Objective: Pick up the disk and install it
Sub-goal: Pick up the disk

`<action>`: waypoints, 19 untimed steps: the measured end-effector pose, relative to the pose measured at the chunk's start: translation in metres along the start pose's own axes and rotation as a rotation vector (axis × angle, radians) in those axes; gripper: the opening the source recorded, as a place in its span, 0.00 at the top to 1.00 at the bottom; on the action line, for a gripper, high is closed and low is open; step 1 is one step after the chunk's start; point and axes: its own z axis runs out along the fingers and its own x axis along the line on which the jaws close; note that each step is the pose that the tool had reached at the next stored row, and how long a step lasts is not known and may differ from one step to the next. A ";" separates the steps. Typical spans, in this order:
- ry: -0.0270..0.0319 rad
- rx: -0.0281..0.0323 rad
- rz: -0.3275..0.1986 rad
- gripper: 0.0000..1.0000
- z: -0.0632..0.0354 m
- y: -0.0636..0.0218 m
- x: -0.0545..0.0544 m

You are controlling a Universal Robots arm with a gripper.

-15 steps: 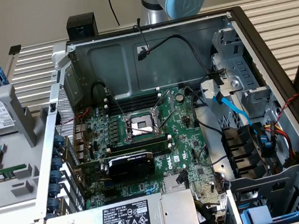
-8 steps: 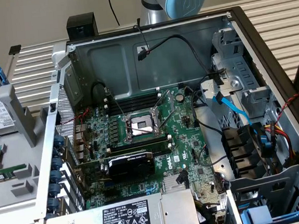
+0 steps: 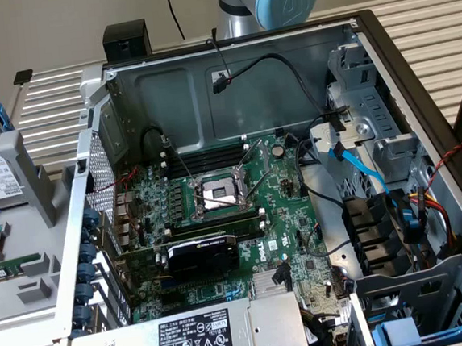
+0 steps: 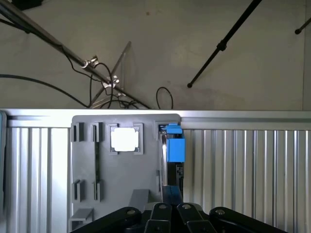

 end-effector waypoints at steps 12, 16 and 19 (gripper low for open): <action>0.0000 0.0000 0.000 0.64 0.0010 0.0001 0.000; 0.0000 0.0000 0.000 0.46 0.0017 0.0002 0.000; 0.0012 0.0002 0.000 0.35 0.0025 0.0010 -0.002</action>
